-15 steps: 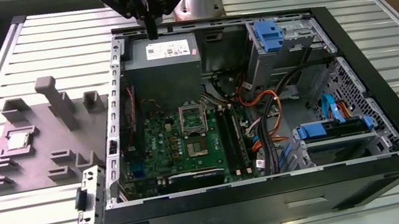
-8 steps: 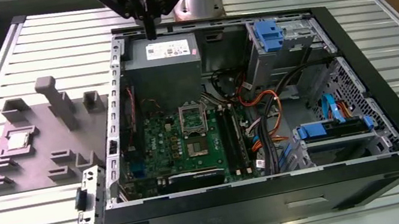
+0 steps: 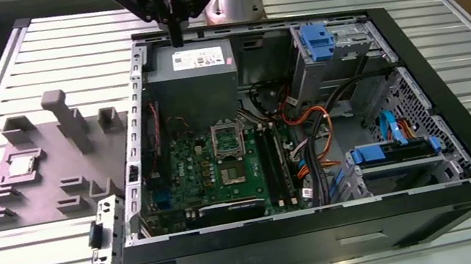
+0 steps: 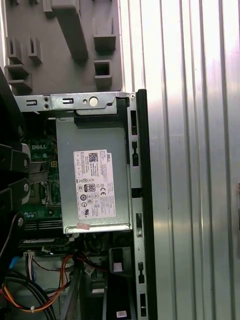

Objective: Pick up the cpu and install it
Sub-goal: 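Reach for the cpu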

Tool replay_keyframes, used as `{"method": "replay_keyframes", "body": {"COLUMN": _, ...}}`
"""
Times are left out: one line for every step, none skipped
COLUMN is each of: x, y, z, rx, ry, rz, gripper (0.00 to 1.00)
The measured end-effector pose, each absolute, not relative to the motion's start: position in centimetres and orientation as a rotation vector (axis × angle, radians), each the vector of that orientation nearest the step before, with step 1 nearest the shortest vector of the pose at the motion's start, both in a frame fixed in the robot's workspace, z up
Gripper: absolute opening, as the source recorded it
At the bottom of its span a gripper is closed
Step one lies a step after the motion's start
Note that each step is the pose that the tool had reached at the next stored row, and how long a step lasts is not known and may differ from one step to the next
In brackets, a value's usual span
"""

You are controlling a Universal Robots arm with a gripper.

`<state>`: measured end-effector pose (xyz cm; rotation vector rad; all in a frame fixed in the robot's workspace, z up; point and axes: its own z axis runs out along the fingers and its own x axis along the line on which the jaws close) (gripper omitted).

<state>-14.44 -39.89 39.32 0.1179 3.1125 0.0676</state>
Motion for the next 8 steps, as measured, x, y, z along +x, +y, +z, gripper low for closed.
{"method": "replay_keyframes", "body": {"x": -14.46, "y": -39.89, "z": 39.32, "rx": 0.118, "ry": 3.113, "rz": 0.068, "gripper": 0.11}}
{"method": "replay_keyframes", "body": {"x": -14.48, "y": -39.89, "z": 39.31, "rx": 0.118, "ry": 3.112, "rz": 0.068, "gripper": 0.11}}
{"method": "replay_keyframes", "body": {"x": -14.5, "y": -39.89, "z": 39.31, "rx": 0.118, "ry": 3.112, "rz": 0.068, "gripper": 0.11}}
{"method": "replay_keyframes", "body": {"x": -14.52, "y": -39.89, "z": 39.31, "rx": 0.118, "ry": 3.112, "rz": 0.068, "gripper": 0.11}}
{"method": "replay_keyframes", "body": {"x": -14.79, "y": -39.89, "z": 39.3, "rx": 0.118, "ry": 3.112, "rz": 0.068, "gripper": 0.11}}
{"method": "replay_keyframes", "body": {"x": -15.06, "y": -39.89, "z": 39.29, "rx": 0.118, "ry": 3.113, "rz": 0.068, "gripper": 0.11}}
{"method": "replay_keyframes", "body": {"x": -15.07, "y": -39.89, "z": 39.29, "rx": 0.118, "ry": 3.112, "rz": 0.068, "gripper": 0.11}}
{"method": "replay_keyframes", "body": {"x": -15.09, "y": -39.89, "z": 39.29, "rx": 0.118, "ry": 3.112, "rz": 0.068, "gripper": 0.11}}
